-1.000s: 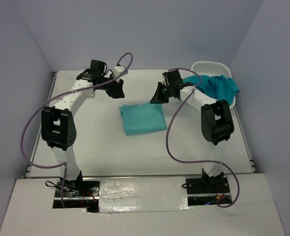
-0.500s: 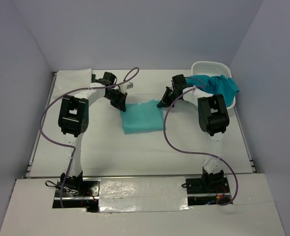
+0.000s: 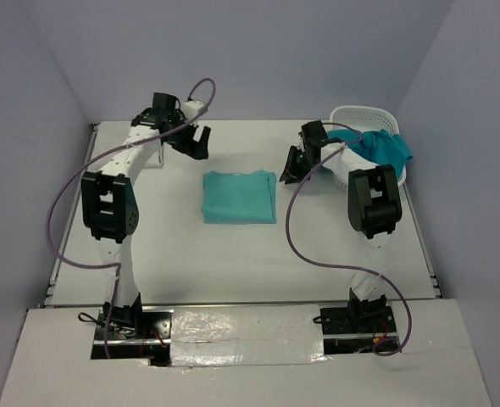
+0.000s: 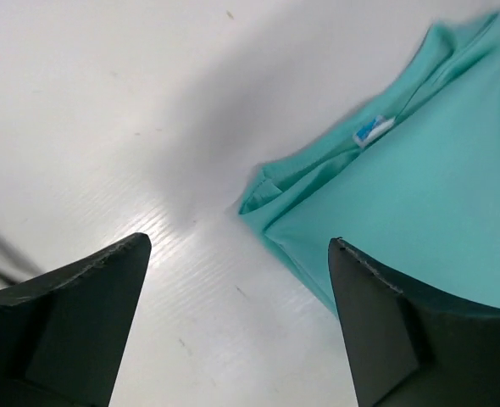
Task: Fold and stack the t-shirts
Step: Fold the long partially folded tshirt into a neat square, then put the neatly folded tshirt into the corner of the board with the left arm
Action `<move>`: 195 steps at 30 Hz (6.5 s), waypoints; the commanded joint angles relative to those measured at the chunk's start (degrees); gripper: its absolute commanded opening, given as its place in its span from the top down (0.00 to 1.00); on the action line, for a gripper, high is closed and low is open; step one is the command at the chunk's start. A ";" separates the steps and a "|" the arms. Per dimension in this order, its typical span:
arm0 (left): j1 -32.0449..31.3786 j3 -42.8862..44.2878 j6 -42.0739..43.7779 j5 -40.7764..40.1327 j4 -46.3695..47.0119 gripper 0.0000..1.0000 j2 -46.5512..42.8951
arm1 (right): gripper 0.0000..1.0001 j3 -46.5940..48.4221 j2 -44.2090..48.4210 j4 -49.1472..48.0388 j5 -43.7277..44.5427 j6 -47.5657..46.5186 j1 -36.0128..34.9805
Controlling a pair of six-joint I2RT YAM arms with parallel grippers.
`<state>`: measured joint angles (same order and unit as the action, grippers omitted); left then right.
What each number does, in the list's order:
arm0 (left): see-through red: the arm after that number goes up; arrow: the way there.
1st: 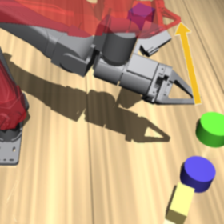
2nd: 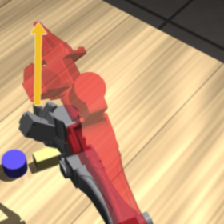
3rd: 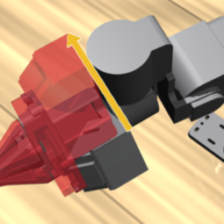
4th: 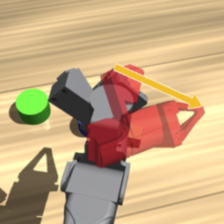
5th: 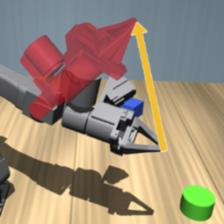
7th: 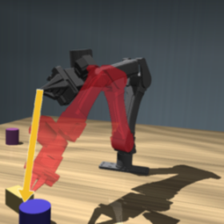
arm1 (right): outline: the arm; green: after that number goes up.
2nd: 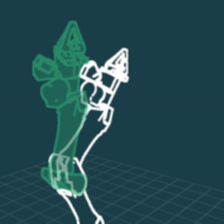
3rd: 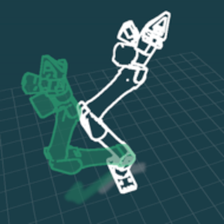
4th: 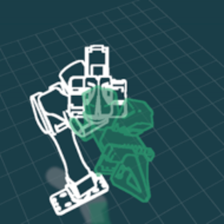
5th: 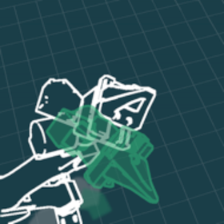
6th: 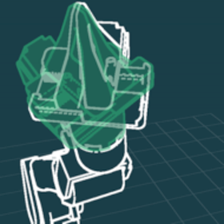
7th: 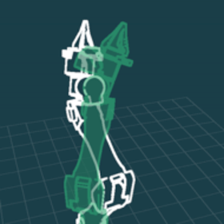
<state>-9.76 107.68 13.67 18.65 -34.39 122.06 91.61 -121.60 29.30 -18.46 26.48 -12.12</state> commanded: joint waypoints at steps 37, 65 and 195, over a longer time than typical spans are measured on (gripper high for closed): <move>0.44 -26.39 -35.91 19.67 10.93 0.94 6.88 | 0.48 -20.86 8.22 -11.72 -5.27 11.40 -6.78; 5.98 21.25 -3.22 -32.45 2.31 1.00 9.60 | 0.47 -14.45 16.83 1.46 2.19 2.00 -2.21; 29.26 24.08 0.32 0.53 0.36 0.95 11.53 | 0.44 -5.58 10.07 14.64 3.60 -4.86 -0.98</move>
<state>21.50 132.55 21.08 19.70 -32.73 127.59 82.46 -110.24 42.13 -15.22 22.00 -13.56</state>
